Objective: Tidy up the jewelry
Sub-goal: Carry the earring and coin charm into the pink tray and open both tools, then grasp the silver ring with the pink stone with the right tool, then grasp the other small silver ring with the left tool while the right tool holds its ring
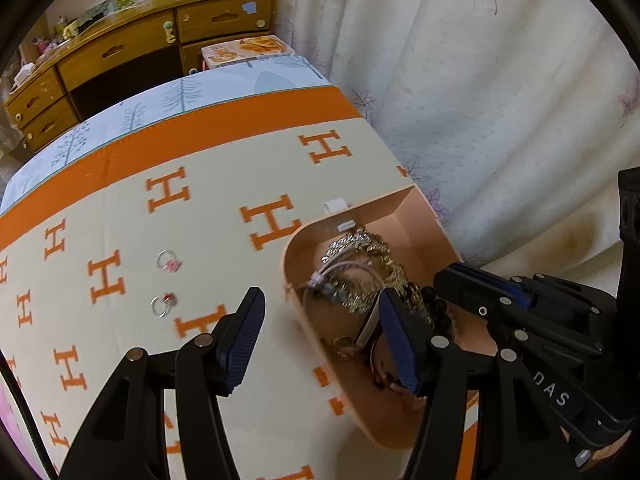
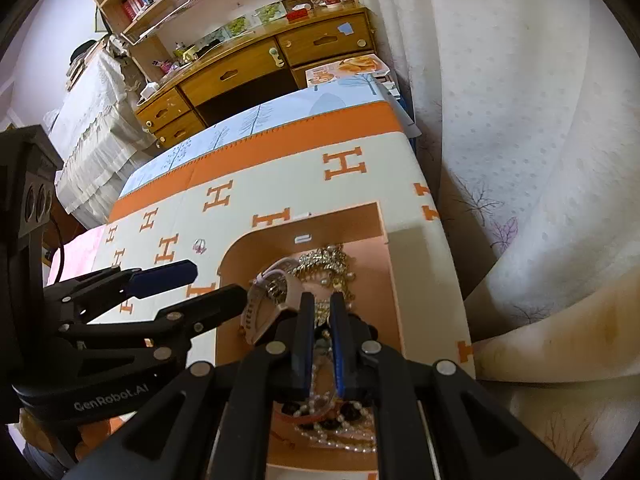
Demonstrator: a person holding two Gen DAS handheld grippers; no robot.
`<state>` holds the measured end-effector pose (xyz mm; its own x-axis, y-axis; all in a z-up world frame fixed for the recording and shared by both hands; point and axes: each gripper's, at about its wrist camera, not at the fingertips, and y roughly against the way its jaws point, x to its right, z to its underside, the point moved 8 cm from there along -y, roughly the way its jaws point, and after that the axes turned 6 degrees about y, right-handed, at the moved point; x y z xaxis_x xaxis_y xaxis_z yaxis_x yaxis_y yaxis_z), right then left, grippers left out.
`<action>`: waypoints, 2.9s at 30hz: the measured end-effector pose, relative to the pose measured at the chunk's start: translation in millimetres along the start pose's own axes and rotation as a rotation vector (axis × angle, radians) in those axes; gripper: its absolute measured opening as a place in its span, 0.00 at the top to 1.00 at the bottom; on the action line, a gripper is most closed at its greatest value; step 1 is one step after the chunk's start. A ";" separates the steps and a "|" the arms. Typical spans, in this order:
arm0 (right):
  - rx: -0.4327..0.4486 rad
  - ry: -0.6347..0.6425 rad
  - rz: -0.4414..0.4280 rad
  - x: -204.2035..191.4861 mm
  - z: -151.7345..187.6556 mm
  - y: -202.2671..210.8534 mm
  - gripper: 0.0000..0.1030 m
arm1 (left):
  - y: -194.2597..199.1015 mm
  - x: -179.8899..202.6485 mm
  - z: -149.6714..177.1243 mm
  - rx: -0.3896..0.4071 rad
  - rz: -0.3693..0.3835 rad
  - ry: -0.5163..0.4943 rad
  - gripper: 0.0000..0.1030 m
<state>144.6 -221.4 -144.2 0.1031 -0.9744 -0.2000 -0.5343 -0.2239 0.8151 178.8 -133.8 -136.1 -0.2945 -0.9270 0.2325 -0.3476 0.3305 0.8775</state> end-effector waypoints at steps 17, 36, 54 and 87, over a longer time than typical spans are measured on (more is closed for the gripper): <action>0.018 0.143 -0.083 -78.5 -13.2 12.8 0.92 | 68.9 -63.0 14.4 0.161 -0.089 0.067 0.33; -0.117 0.209 -0.153 -145.7 -45.6 -66.5 0.72 | 73.3 -215.1 37.3 0.202 -0.280 0.276 0.30; -0.226 0.325 -0.019 -151.5 -52.1 -152.1 0.73 | 34.3 -207.8 51.2 0.104 -0.222 0.224 0.30; -0.054 0.067 -0.347 -99.2 -42.6 -36.5 0.92 | -35.8 -116.2 10.8 0.028 -0.083 -0.361 0.87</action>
<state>189.6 -117.6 -130.9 0.3266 -0.8391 -0.4351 -0.4129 -0.5407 0.7329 215.8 -36.0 -199.0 -0.5573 -0.8303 -0.0059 -0.4063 0.2665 0.8740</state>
